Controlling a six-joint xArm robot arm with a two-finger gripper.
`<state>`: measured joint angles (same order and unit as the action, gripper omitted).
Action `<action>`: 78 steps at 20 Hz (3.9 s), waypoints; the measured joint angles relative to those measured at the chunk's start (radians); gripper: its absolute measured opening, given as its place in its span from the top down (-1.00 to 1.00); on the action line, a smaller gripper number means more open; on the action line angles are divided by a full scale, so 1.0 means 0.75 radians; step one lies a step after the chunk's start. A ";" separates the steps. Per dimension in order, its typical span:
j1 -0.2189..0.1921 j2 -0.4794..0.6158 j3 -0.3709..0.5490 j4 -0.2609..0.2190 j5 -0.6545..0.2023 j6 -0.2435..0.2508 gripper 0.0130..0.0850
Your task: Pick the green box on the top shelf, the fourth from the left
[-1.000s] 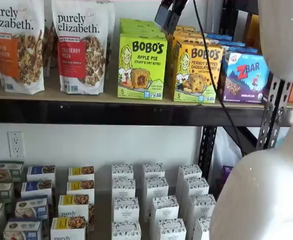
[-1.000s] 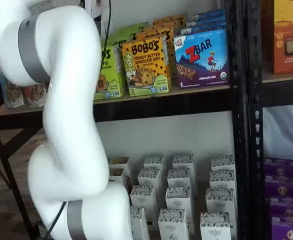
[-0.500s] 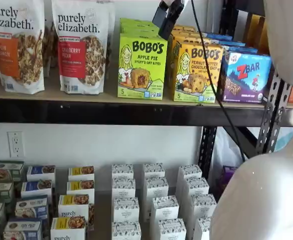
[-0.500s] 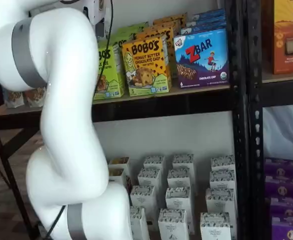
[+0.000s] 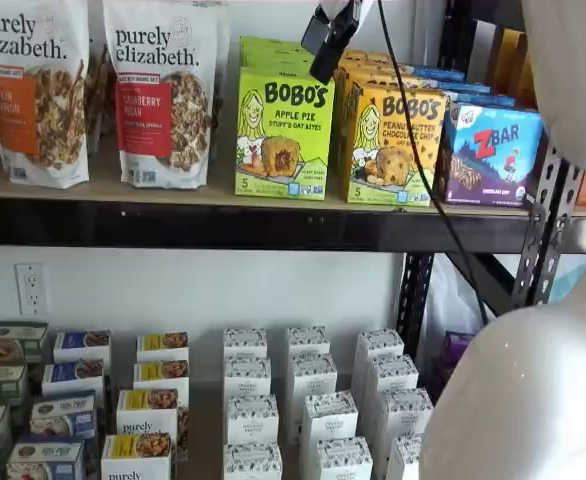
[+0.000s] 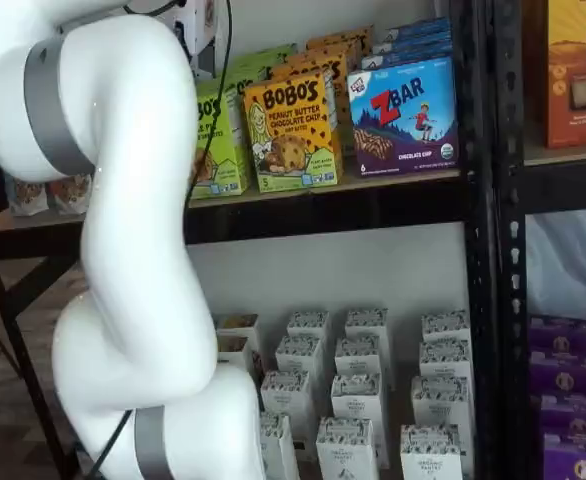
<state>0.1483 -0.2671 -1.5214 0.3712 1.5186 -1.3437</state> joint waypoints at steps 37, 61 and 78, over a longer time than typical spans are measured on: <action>0.086 0.193 -0.112 -0.203 0.018 0.030 -1.00; 0.069 0.214 -0.094 -0.221 -0.016 0.004 -0.22; 0.060 0.218 -0.106 -0.213 -0.007 -0.002 -0.22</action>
<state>0.1935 -0.1037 -1.6013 0.2114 1.5132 -1.3453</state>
